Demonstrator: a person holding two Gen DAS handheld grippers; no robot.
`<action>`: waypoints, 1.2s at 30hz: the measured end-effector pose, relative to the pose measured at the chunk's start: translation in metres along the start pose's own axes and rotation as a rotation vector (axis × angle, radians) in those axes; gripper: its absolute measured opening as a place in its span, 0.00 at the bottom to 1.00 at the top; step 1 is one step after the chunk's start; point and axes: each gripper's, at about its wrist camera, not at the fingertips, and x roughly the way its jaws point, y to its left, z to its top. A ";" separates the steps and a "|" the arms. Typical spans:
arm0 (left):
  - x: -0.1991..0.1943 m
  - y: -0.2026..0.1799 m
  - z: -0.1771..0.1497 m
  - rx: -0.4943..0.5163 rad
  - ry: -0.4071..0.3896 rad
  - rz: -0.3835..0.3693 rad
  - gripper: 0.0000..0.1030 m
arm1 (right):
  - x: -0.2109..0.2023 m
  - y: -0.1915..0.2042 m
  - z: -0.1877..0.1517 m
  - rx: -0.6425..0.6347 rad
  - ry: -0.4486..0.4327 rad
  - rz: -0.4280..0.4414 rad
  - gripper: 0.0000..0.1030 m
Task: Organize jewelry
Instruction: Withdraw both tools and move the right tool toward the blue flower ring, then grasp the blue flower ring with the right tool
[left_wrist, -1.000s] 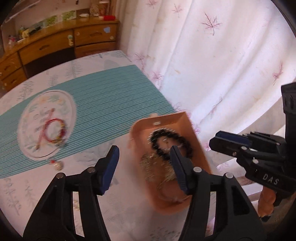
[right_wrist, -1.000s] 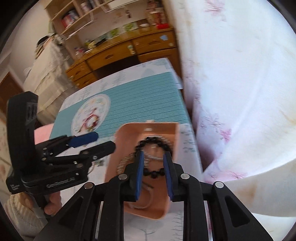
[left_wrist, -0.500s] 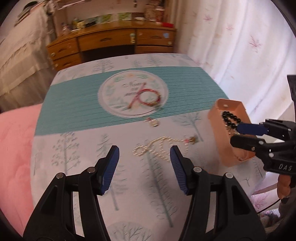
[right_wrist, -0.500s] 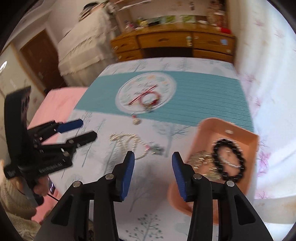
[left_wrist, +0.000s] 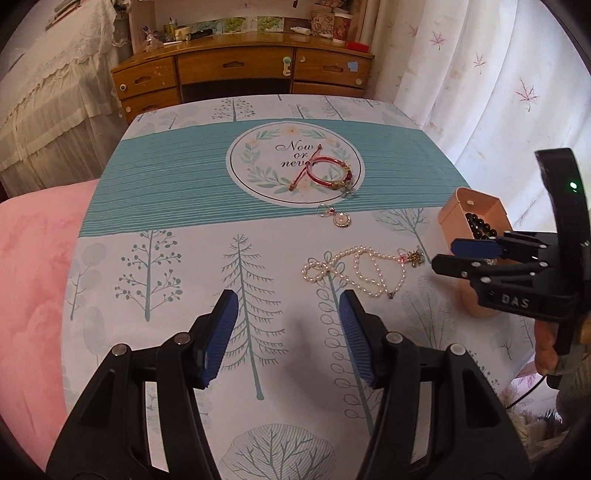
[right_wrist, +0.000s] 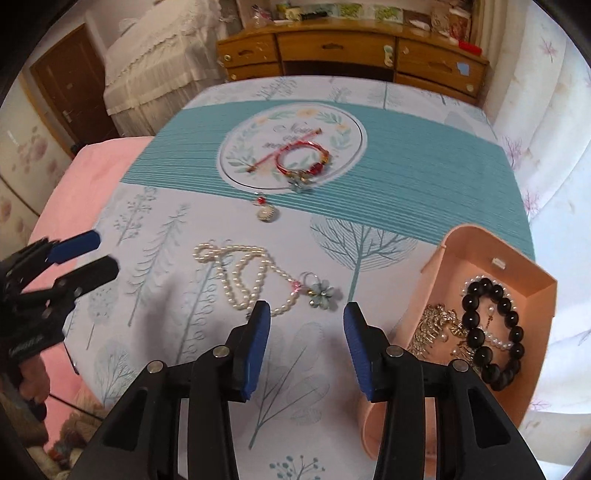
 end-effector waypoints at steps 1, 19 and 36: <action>0.001 -0.001 0.000 0.002 0.002 -0.002 0.53 | 0.004 -0.001 0.001 0.004 0.008 -0.007 0.41; 0.023 0.000 -0.003 -0.015 0.048 -0.038 0.53 | 0.051 -0.003 0.015 -0.002 0.085 -0.095 0.22; 0.024 -0.006 -0.002 -0.002 0.046 -0.042 0.53 | 0.049 0.013 0.013 -0.133 0.078 -0.104 0.20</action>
